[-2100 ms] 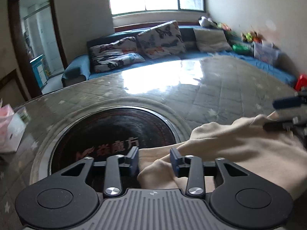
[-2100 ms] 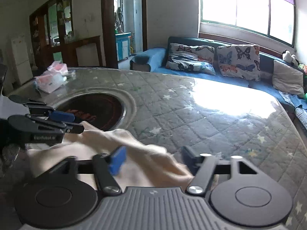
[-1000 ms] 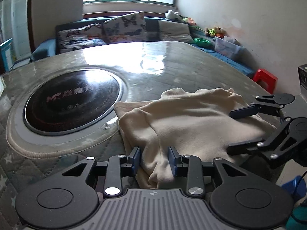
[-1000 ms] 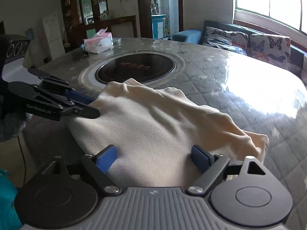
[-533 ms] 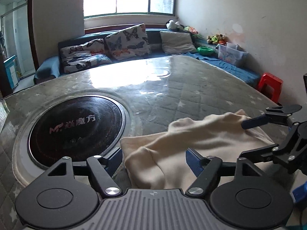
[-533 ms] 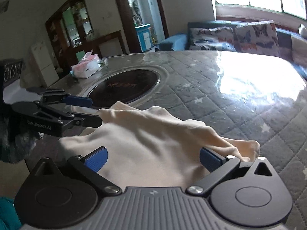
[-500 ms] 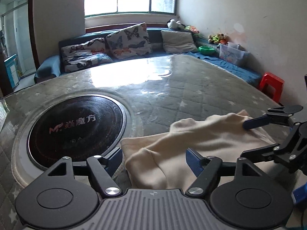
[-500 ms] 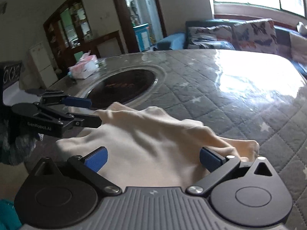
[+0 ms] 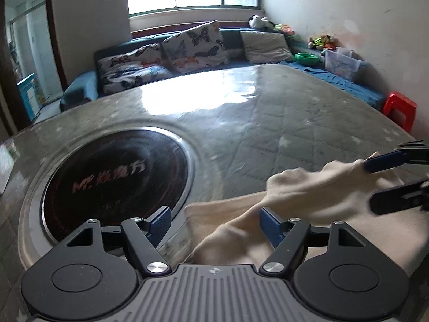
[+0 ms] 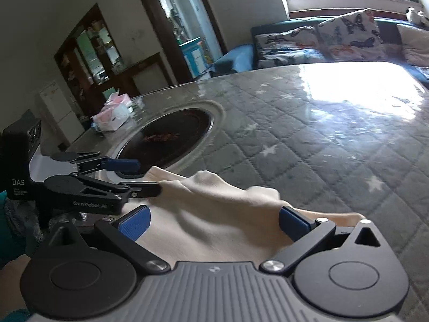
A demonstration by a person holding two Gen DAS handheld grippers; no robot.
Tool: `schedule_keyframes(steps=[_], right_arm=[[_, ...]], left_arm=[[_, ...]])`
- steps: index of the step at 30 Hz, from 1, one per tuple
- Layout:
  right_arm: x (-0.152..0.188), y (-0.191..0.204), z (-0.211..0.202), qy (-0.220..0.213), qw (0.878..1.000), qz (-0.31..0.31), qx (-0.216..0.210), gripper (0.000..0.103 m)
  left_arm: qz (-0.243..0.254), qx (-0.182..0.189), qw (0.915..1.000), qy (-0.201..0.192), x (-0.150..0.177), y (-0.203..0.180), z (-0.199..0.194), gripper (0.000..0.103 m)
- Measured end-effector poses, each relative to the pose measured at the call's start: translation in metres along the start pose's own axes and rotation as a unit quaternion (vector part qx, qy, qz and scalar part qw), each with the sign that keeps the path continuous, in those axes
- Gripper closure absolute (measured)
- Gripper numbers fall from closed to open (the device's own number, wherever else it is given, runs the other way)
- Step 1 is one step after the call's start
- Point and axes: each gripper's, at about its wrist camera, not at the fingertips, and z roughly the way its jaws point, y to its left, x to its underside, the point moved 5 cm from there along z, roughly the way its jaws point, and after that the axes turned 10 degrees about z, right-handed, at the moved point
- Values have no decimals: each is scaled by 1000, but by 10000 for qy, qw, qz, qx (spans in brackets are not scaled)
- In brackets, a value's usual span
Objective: Fold clothes
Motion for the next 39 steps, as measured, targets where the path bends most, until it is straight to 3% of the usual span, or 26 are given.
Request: schedule_keyframes(steps=[9,14,21,29,39], right_arm=[[-7,-5,8,18,9998,54,184,0],[5,7,0,-65,9945,-572,880,0],[12,19,8,-70,9798,-1300,1521,0],[-2,17,47,226,9766,-1351,1656,0],[-23,11,68,222,9755,-1165,1854,0]], left_arm=[[89,15,9998,156,-8,-6,23,25],[87,-44,9999,52,-10,-4,13,26],[205,-1,9995,-251,-9,-11,-22,26],[529,108,9982,-246,12,-32,-43,25],[389,156,9991,-14,26,-30,-31,25]])
